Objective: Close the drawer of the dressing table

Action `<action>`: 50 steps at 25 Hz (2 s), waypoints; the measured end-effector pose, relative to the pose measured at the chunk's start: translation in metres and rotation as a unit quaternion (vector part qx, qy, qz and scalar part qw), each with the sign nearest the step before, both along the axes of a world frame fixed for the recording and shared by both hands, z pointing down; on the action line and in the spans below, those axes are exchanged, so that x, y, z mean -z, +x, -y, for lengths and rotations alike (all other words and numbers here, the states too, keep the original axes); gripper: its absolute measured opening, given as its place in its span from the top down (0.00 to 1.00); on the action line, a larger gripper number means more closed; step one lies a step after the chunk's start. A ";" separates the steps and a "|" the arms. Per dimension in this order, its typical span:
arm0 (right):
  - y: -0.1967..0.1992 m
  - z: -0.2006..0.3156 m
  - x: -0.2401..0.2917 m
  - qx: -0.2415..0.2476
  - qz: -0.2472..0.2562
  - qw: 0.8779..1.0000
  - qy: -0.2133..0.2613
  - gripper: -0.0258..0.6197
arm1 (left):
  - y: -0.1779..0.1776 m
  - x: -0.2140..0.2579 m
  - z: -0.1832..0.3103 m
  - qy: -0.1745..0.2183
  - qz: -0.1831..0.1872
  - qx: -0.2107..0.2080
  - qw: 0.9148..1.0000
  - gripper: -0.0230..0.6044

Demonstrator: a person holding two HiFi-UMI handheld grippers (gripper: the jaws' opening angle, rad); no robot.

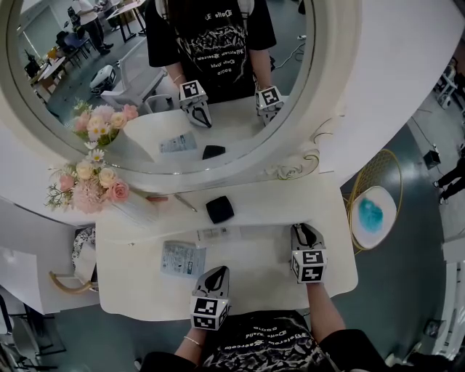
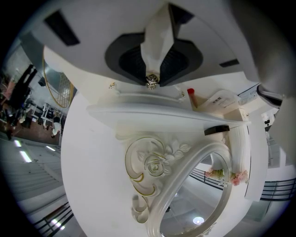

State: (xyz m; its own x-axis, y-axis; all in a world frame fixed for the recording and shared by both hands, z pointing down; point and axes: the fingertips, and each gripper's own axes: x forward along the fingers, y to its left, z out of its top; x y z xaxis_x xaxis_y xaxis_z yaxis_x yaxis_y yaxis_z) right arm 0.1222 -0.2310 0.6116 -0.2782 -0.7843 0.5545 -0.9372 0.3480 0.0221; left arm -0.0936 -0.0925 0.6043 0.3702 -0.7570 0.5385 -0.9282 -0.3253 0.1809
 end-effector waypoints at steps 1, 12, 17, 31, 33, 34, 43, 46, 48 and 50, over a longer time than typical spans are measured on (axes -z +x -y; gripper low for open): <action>0.000 0.000 0.000 0.000 0.000 1.000 0.000 0.80 | 0.000 0.000 0.000 0.000 0.000 0.000 1.000 0.94; -0.001 0.005 0.001 -0.002 0.004 1.000 0.002 0.80 | 0.000 -0.002 0.003 -0.005 0.001 0.000 1.000 0.94; -0.002 0.005 0.000 -0.002 0.005 1.000 0.002 0.80 | 0.001 -0.003 0.004 -0.005 0.000 -0.001 1.000 0.94; -0.001 0.007 -0.001 -0.002 0.006 1.000 0.002 0.80 | -0.003 -0.002 0.004 -0.003 0.004 0.002 1.000 0.94; -0.001 0.007 -0.001 -0.003 0.005 1.000 0.002 0.80 | -0.005 -0.001 0.004 -0.002 0.006 0.003 1.000 0.94; -0.001 0.008 -0.001 -0.003 0.005 1.000 0.002 0.80 | -0.006 -0.001 0.004 -0.002 0.006 0.003 1.000 0.94; -0.004 0.004 -0.005 -0.025 0.062 0.998 -0.022 0.64 | -0.002 -0.001 0.006 -0.005 -0.007 0.002 1.000 0.94; -0.014 -0.007 -0.007 -0.005 0.058 0.998 -0.032 0.62 | -0.004 -0.002 0.006 -0.006 -0.008 0.004 1.000 0.94; -0.020 -0.015 -0.008 0.004 0.063 0.997 -0.041 0.61 | -0.004 -0.001 0.006 -0.005 -0.009 0.005 1.000 0.94; -0.026 -0.025 -0.007 0.012 0.073 0.996 -0.050 0.61 | -0.005 0.000 0.007 -0.002 -0.010 0.005 1.000 0.94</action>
State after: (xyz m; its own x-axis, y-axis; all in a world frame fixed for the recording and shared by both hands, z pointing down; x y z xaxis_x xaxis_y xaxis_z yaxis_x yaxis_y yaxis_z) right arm 0.0960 -0.2061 0.6190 -0.3803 -0.7192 0.5815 -0.9189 0.3649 -0.1496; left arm -0.0985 -0.0991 0.6038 0.3727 -0.7587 0.5343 -0.9278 -0.3148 0.2001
